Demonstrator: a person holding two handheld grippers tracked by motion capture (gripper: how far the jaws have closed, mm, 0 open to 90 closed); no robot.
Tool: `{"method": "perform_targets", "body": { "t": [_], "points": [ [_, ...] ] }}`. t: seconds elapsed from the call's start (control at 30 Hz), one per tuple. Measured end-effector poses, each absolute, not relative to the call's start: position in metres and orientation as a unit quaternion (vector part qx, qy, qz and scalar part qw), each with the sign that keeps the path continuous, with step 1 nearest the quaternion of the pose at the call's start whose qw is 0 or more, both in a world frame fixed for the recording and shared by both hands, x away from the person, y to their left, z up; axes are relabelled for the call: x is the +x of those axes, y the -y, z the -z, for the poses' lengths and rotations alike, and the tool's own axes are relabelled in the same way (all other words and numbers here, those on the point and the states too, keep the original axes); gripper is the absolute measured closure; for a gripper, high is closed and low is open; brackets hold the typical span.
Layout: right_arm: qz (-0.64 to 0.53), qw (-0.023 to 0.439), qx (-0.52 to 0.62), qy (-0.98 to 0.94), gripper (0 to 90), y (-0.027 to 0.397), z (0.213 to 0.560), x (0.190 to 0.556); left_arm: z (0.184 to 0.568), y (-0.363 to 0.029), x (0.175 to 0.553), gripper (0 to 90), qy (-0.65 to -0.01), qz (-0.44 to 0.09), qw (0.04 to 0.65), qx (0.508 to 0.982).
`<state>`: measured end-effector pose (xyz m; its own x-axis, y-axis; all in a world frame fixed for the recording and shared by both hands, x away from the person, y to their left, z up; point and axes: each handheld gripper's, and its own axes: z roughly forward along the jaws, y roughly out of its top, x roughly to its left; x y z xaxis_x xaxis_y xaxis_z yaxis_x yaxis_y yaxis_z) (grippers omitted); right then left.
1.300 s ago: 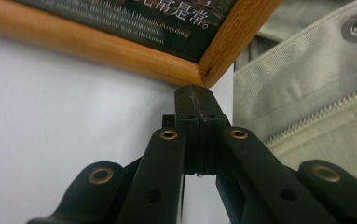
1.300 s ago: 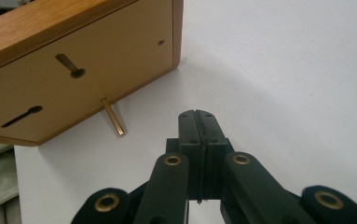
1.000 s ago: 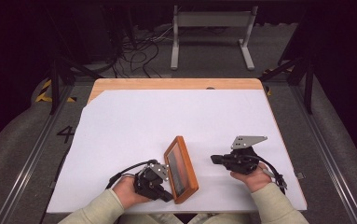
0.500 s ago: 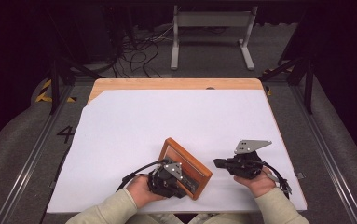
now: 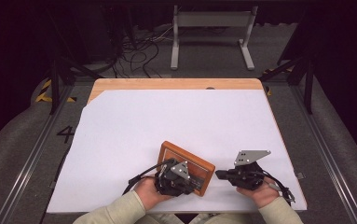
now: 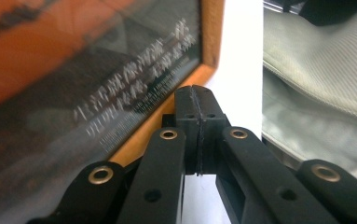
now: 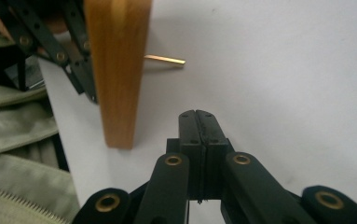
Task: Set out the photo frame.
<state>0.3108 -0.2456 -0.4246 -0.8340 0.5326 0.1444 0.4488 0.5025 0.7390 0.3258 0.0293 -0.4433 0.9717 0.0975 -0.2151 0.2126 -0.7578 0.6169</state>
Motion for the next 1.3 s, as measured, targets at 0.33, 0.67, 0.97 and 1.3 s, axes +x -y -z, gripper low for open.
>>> {"method": "perform_targets", "body": {
  "t": [0.33,0.67,0.97,1.3],
  "points": [
    [-0.397,0.018,0.234,-0.887,90.0,0.233,0.430,0.287,0.422,-0.076,0.334,89.5,-0.118,0.080,0.384,0.912],
    [-0.392,-0.019,0.189,-0.900,90.0,0.202,0.444,0.280,0.410,-0.112,0.346,89.4,-0.166,0.056,0.420,0.891],
    [-0.379,-0.004,0.186,-0.906,90.0,0.194,0.452,0.282,0.408,-0.134,0.358,89.3,-0.203,0.040,0.441,0.873],
    [-0.374,0.030,0.195,-0.906,90.0,0.201,0.455,0.290,0.408,-0.153,0.365,89.0,-0.232,0.026,0.449,0.862]
  ]
}}
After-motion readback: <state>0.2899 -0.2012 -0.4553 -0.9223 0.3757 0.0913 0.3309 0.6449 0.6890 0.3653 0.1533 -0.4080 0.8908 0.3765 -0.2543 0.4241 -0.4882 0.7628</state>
